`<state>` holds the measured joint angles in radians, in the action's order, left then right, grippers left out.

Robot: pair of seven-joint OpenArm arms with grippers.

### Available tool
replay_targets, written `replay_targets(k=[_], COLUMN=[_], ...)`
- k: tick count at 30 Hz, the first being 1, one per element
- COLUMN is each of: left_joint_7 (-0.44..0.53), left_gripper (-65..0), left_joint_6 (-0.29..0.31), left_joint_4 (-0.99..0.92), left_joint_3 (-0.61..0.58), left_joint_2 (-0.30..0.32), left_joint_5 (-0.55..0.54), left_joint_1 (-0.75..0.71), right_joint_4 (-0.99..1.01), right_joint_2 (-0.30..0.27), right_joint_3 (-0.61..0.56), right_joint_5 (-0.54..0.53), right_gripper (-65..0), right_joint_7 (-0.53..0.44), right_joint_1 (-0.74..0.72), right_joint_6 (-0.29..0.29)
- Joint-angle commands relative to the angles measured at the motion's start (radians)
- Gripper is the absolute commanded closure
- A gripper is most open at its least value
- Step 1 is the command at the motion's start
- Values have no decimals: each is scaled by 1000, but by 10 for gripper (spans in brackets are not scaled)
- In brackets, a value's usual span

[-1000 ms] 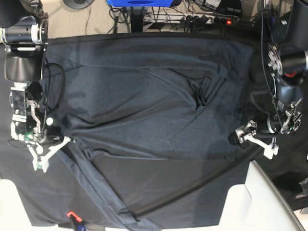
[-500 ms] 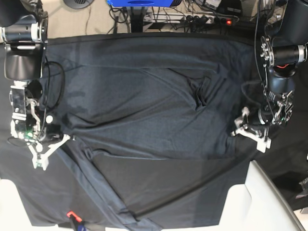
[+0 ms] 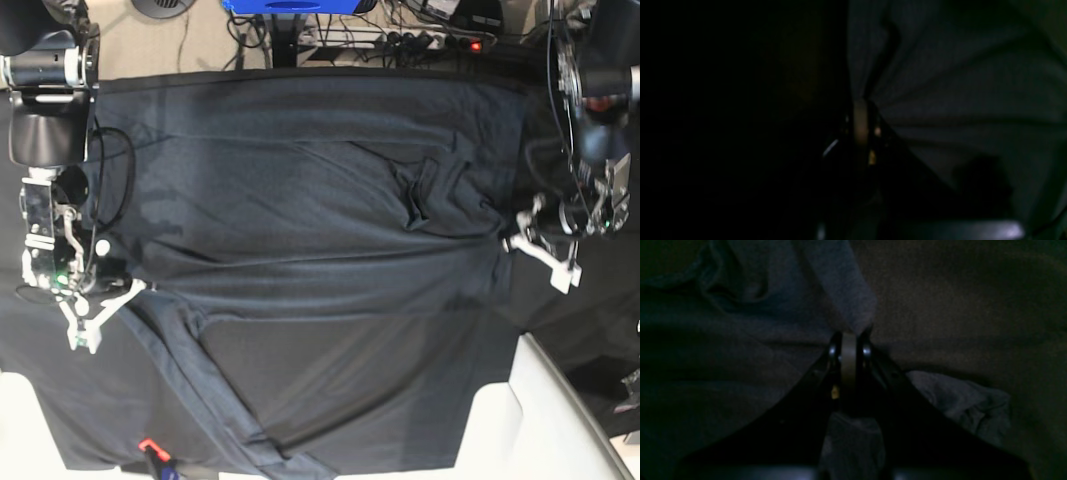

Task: Fold the T-shirt properly
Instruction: 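Lower the left gripper onto the opposite side edge and pinch it, then hold both side edges and tighten the grip on the fabric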

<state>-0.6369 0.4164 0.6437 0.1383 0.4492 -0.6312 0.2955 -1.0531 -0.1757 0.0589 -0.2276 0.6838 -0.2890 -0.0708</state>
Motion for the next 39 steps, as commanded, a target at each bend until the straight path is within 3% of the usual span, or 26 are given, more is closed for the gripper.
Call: replay_targets(k=[1,5,16,19,23,29,36,39], left_joint_7=[-56,-70,-208,-208,-208,-208,-208,-205], left_gripper=[0,0,0,-221,-397,-420,-420,-420], left_joint_6=[-29,-135,-135,-135,-135,-136,-136,-136], left_joint_4=[46,179,385,388,390,388,318,209], left_joint_3=[-1,34,209,223,272,375,375,315], left_joint_2=[9,-3,-19,-14,-14,-2,13,15], left_joint_5=[34,34,41,41,41,43,44,93], left_joint_1=[-26,-120,-203,-204,-204,-193,-81,12], right_joint_4=[-16,-16,-16,-16,-16,-14,-16,-16], right_joint_2=[-11,-9,-5,-5,-5,-5,-5,-5], right_joint_3=[5,5,0,-1,-1,-1,-3,-4], right_joint_5=[0,0,0,0,0,0,0,0], right_gripper=[0,0,0,0,0,0,0,0], right_joint_7=[-19,-19,-19,-19,-19,-19,-19,-19], right_joint_1=[-26,-26,-26,-26,-26,-26,-26,-26], right_joint_6=[-1,-1,-1,-1,-1,-1,-1,-1])
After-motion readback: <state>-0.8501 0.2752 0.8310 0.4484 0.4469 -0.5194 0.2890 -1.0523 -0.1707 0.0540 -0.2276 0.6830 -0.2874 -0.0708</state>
